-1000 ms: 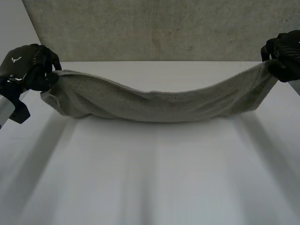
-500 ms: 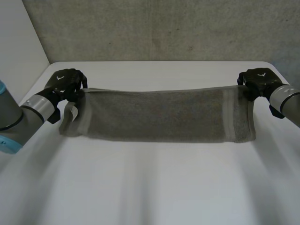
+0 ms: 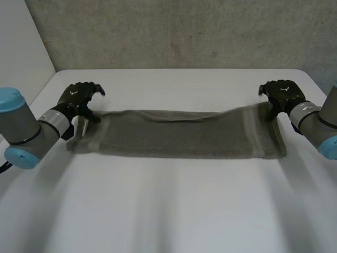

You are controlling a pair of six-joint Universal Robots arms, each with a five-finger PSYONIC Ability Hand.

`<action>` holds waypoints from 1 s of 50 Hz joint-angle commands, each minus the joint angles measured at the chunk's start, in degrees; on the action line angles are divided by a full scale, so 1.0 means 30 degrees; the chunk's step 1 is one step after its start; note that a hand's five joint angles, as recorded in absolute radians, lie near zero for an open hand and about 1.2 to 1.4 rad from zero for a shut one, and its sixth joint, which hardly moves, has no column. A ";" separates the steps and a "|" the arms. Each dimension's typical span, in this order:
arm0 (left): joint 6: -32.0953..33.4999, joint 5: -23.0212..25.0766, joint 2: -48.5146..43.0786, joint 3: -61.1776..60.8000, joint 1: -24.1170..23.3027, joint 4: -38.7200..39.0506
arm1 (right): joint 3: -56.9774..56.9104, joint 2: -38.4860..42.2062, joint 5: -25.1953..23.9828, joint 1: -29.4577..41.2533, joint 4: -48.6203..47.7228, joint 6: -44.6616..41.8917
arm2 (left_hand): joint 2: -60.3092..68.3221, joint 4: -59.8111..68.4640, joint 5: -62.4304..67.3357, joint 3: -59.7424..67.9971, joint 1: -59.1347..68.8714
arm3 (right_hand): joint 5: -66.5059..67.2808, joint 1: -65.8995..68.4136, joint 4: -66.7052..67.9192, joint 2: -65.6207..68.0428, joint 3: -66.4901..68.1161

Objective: Fold the towel.

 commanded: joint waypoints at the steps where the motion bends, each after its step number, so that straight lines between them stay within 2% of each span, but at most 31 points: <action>1: -0.0054 -0.0802 0.0880 0.0060 -0.0028 -0.0270 | 0.0329 -0.0850 0.0841 0.0403 -0.0084 0.0162 | -0.3944 -0.4178 -0.3675 -0.4153 -0.4010 | -0.4199 -0.4635 -0.4922 -0.4368 -0.4847; 12: -0.0230 -0.1125 0.3869 -0.0965 -0.0057 -0.1735 | 0.3727 -0.4688 0.1251 0.0579 -0.2545 0.0221 | -0.4337 -0.4570 -0.4067 -0.4546 -0.4402 | -0.4199 -0.4635 -0.4922 -0.4368 -0.4847; 17: -0.0289 -0.1095 0.5685 -0.2986 -0.0028 -0.2497 | 0.6414 -0.7522 0.1310 0.0608 -0.2313 0.0455 | -0.4281 -0.4514 -0.4011 -0.4490 -0.4346 | -0.4199 -0.4635 -0.4922 -0.4368 -0.4847; 22: -0.0318 -0.1095 0.7846 -0.6693 -0.0289 -0.2440 | 0.8584 -0.8904 0.1280 0.0725 -0.1290 0.0310 | -0.4225 -0.4458 -0.3955 -0.4434 -0.4290 | -0.4199 -0.4635 -0.4922 -0.4368 -0.4847; 27: -0.0377 -0.1505 0.9699 -0.9549 -0.1463 -0.1589 | 0.9817 -0.8848 0.1281 0.0930 -0.0407 0.0280 | -0.4281 -0.4514 -0.4011 -0.4490 -0.4346 | -0.4199 -0.4635 -0.4922 -0.4368 -0.4847; 29: -0.0494 -0.2003 1.0050 -1.0281 -0.1698 -0.1120 | 1.0111 -0.8674 0.1281 0.0901 -0.0464 0.0222 | -0.4281 -0.4514 -0.4011 -0.4490 -0.4346 | -0.4199 -0.4635 -0.4922 -0.4368 -0.4847; 31: -0.0523 -0.3256 1.0284 -1.1390 -0.2164 0.0220 | 1.0407 -0.8496 0.1251 0.0725 -0.0465 0.0104 | -0.4336 -0.4570 -0.4067 -0.4545 -0.4402 | -0.4199 -0.4635 -0.4922 -0.4368 -0.4847; 32: -0.0523 -0.3263 1.0285 -1.1395 -0.2166 0.0227 | 1.0523 -0.8119 0.1251 0.0696 -0.0465 -0.0128 | -0.4337 -0.4570 -0.4067 -0.4546 -0.4402 | -0.4199 -0.4635 -0.4922 -0.4368 -0.4847; 34: -0.0233 -0.4226 1.0197 -1.1803 -0.2953 0.1569 | 1.0583 -0.7647 0.1281 0.0667 -0.0465 -0.0570 | -0.4337 -0.4570 -0.4067 -0.4546 -0.4402 | -0.4199 -0.4635 -0.4922 -0.4368 -0.4847; 37: -0.0113 -0.4814 1.0022 -1.1922 -0.3833 0.2829 | 1.0583 -0.6918 0.1251 0.0637 -0.0465 -0.1707 | -0.4392 -0.4626 -0.4123 -0.4601 -0.4458 | -0.4199 -0.4635 -0.4922 -0.4368 -0.4847; 41: -0.0201 -0.5195 0.9992 -1.1951 -0.4099 0.3710 | 1.0524 -0.6388 0.1164 0.0462 -0.0436 -0.2853 | -0.4393 -0.4626 -0.4123 -0.4602 -0.4458 | -0.3836 -0.4271 -0.4558 -0.4004 -0.4483; 50: -0.0347 -0.5841 0.9963 -1.2565 -0.3721 0.4124 | 1.0553 -0.5889 0.1222 0.0461 -0.0436 -0.3177 | -0.4448 -0.4682 -0.4179 -0.4657 -0.4514 | -0.2041 -0.2476 -0.2763 -0.2209 -0.2689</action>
